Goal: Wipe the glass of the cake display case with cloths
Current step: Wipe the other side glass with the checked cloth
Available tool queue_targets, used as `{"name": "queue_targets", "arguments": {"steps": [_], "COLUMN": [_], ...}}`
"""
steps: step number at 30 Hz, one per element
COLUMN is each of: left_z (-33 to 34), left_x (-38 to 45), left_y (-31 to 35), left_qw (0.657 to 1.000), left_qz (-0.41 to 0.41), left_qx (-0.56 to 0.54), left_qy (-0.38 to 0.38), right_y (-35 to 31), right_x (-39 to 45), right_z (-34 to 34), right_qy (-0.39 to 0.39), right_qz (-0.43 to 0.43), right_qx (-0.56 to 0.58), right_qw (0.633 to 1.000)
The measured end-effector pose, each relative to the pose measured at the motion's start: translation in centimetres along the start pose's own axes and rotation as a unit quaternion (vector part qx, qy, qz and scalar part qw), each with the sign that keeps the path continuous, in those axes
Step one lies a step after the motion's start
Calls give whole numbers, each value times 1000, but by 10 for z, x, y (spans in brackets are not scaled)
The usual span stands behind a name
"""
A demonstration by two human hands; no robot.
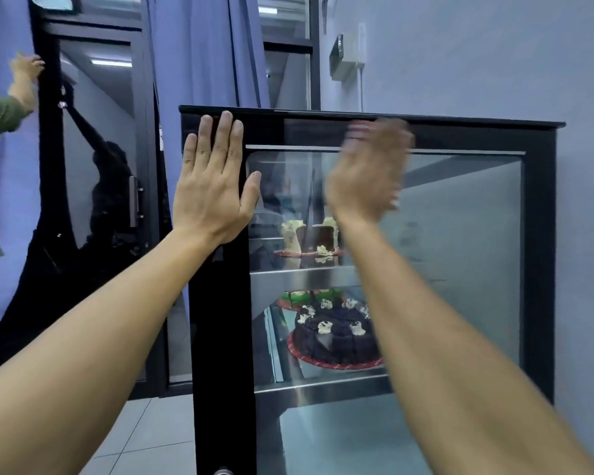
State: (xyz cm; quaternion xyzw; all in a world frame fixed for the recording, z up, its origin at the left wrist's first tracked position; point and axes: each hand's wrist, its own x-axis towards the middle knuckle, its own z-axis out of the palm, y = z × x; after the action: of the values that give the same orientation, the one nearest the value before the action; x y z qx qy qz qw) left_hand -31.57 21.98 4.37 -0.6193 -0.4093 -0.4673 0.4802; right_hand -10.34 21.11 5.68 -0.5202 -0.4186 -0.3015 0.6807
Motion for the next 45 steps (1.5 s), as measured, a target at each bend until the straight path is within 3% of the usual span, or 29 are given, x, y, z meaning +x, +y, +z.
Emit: {"name": "queue_targets", "arguments": {"steps": [2,3,5,7,9,11,13,14,16,18,20,23,25,26,28,30,31,32,33,35,37,39,40,42,45], "left_z": [0,-1,-1,-1,-1,-1,-1,0,0,-1,-1,-1,0,0,1,1,1,1,1,0,0,0,0,2,4], "left_x": [-1,-1,-1,-1,-2,-2,-2,-2,-3,-2,-3,-3,-2,-3,-3,-3,-3,-4,-3,-3,-4,-4,-4,-4,-4], "left_y": [-2,-3,-3,-3,-2,-1,0,0,0,-2,-3,-4,-3,-2,0,0,1,2,2,0,-4,-6,-5,-2,-1], "left_qw": [1000,1000,1000,1000,1000,1000,1000,1000,1000,1000,999,999,1000,1000,1000,1000,1000,1000,1000,999,999,999,999,999,999], "left_qz": [4,5,5,0,-3,-5,-8,-8,-10,-5,-3,-6,-8,-11,-14,-16,-16,-18,-20,-16,-15,-12,-15,-18,-17], "left_qx": [-7,-12,-23,-26,-26,-22,-19,-19,-21,-28,-34,-33,-30,-29,-23,-17,-16,-17,-19,-32,-42,-48,-50,-43,-28], "left_qy": [0,0,-1,-3,-4,-2,1,-1,-2,-4,-4,-3,-1,-1,2,0,0,1,1,0,1,-1,2,8,16], "right_y": [-39,-44,-27,9,50,84,81,66,16,-34,-53,-11,43,72,118,118,100,74,44,-15,-43,-25,-5,49,128], "right_x": [-36,-41,-22,8,31,46,49,44,21,-13,-33,-5,24,38,59,61,54,42,26,-16,-40,-16,3,39,69], "right_z": [15,16,11,4,-4,-13,-16,-14,-5,11,18,7,-2,-8,-23,-28,-26,-20,-14,4,13,7,2,-8,-29], "right_qy": [-43,-72,-89,-88,-49,-15,-6,-2,-4,-15,-58,-93,-80,-62,-38,-24,-14,-4,-4,-34,-80,-98,-98,-99,-98], "right_qz": [-241,-318,-387,-369,-277,-92,103,152,97,-88,-241,-390,-371,-306,-92,111,162,161,107,-111,-333,-451,-473,-444,-239], "right_qx": [-8,-16,-16,-32,-45,-33,-22,-20,-13,-2,-1,-22,-63,-66,-40,-18,-16,-15,-5,10,0,-3,-14,-42,-51], "right_qw": [970,945,918,925,958,995,994,988,995,996,969,916,923,948,994,993,987,987,994,993,939,887,875,889,965]}}
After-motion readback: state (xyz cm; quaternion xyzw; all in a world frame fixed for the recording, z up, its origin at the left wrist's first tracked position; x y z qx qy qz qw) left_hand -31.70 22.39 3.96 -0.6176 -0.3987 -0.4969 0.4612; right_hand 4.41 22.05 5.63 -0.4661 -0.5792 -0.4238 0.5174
